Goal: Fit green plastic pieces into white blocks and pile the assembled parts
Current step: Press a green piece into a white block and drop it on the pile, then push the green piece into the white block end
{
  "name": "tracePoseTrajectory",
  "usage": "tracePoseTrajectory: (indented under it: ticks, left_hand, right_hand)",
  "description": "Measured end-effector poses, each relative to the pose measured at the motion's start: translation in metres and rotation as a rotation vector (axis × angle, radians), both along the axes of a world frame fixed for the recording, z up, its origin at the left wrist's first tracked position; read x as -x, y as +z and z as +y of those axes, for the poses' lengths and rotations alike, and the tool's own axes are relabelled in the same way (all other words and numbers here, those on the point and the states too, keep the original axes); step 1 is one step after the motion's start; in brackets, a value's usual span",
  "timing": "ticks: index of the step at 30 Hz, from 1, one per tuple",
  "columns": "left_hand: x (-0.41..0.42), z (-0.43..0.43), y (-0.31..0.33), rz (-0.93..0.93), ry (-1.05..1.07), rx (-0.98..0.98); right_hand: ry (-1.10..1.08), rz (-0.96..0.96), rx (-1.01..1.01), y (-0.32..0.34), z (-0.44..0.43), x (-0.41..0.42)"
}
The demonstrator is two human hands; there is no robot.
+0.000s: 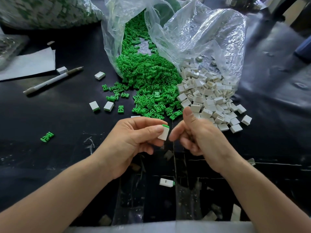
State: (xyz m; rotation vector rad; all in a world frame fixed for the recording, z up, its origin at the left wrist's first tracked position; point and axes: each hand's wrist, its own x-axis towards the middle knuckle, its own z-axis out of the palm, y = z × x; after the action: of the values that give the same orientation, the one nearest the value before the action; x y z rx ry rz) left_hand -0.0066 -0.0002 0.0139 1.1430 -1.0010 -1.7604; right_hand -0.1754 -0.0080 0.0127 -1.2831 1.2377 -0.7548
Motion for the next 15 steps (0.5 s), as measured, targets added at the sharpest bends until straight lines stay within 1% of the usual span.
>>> tracePoseTrajectory:
  ticks: [2,4,6,7,9,10,13,15]
  left_hand:
    - [0.0,0.002,0.0,-0.115,-0.041,0.081]
    - [0.001,0.005,0.0,-0.219,-0.117,0.174]
    - [0.001,0.007,0.0,-0.298,-0.23,0.24]
    - [0.001,0.009,-0.001,-0.353,-0.31,0.27]
    - [0.001,0.012,-0.001,-0.442,-0.453,0.316]
    - [0.001,0.013,0.0,-0.458,-0.478,0.326]
    - [0.001,0.012,0.001,-0.432,-0.427,0.304]
    - [0.001,0.011,0.001,-0.44,-0.38,0.29]
  right_hand:
    - [-0.097,0.128,0.157,-0.001,-0.004,0.004]
    - [-0.187,0.354,0.363,-0.006,-0.008,0.008]
    - [-0.27,0.558,0.533,-0.01,-0.013,0.014]
    - [-0.295,0.624,0.594,-0.011,-0.016,0.015]
    - [-0.324,0.728,0.668,-0.013,-0.021,0.018]
    - [-0.33,0.777,0.695,-0.014,-0.024,0.018]
    - [-0.299,0.932,0.767,-0.017,-0.029,0.017]
    - [-0.223,1.028,0.735,-0.019,-0.032,0.014]
